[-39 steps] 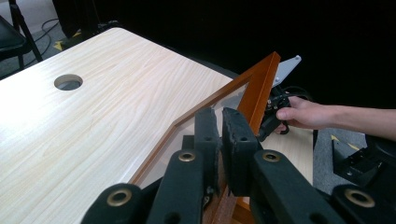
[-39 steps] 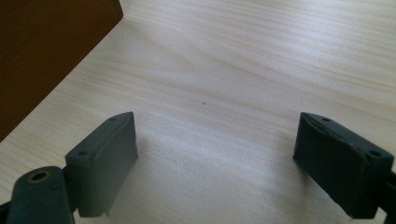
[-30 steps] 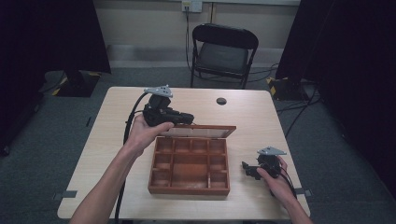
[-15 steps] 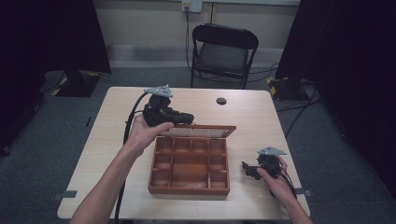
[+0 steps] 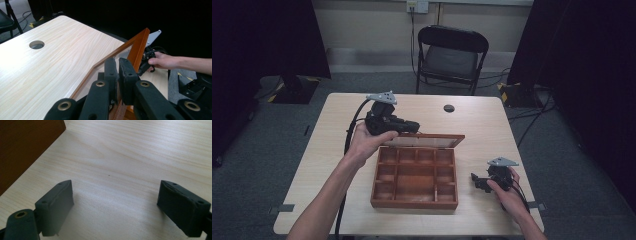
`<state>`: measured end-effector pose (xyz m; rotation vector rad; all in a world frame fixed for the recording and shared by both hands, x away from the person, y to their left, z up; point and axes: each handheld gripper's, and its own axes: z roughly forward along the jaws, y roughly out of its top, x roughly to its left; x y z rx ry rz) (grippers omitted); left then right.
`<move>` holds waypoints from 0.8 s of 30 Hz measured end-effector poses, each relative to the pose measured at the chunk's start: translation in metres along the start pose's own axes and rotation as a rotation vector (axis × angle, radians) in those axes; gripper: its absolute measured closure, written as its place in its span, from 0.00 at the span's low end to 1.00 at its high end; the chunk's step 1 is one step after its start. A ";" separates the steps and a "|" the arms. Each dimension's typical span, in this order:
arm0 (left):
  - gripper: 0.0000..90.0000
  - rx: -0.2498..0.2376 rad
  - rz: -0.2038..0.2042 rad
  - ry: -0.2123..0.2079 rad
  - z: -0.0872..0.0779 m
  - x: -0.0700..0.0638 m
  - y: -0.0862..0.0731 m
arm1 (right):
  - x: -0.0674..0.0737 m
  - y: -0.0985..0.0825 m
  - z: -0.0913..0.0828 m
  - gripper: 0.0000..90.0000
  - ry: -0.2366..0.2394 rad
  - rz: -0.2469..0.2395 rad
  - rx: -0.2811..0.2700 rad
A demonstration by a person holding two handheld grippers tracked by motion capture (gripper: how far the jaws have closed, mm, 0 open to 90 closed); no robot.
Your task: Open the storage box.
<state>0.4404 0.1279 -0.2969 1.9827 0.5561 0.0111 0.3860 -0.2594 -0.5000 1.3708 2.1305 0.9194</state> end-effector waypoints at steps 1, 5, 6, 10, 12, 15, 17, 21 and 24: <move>0.95 0.000 0.000 -0.001 0.000 0.000 0.000 | 0.000 0.000 0.000 0.14 0.000 0.000 0.000; 0.95 -0.001 0.001 -0.001 0.000 0.000 0.000 | 0.000 0.000 0.000 0.14 0.000 0.000 0.000; 0.95 -0.004 0.002 -0.002 0.000 0.000 0.000 | 0.000 0.000 0.000 0.14 0.000 0.000 0.000; 0.95 -0.005 0.002 -0.003 0.000 0.000 0.000 | 0.000 0.000 0.000 0.14 0.000 0.000 0.000; 0.95 -0.005 0.003 -0.003 0.000 0.000 0.000 | 0.000 0.000 0.000 0.14 0.000 -0.001 0.000; 0.96 -0.005 0.004 -0.003 0.000 0.000 0.000 | 0.000 0.000 0.000 0.14 0.001 0.000 0.000; 0.96 -0.004 0.005 -0.002 0.000 0.000 0.000 | 0.000 0.000 0.000 0.14 0.001 0.000 0.000; 0.96 -0.003 0.006 -0.001 0.000 0.000 0.000 | 0.000 0.000 0.000 0.14 0.002 -0.001 0.000; 0.96 -0.003 0.005 -0.001 0.000 0.000 0.000 | 0.000 0.000 0.000 0.14 0.003 -0.002 0.000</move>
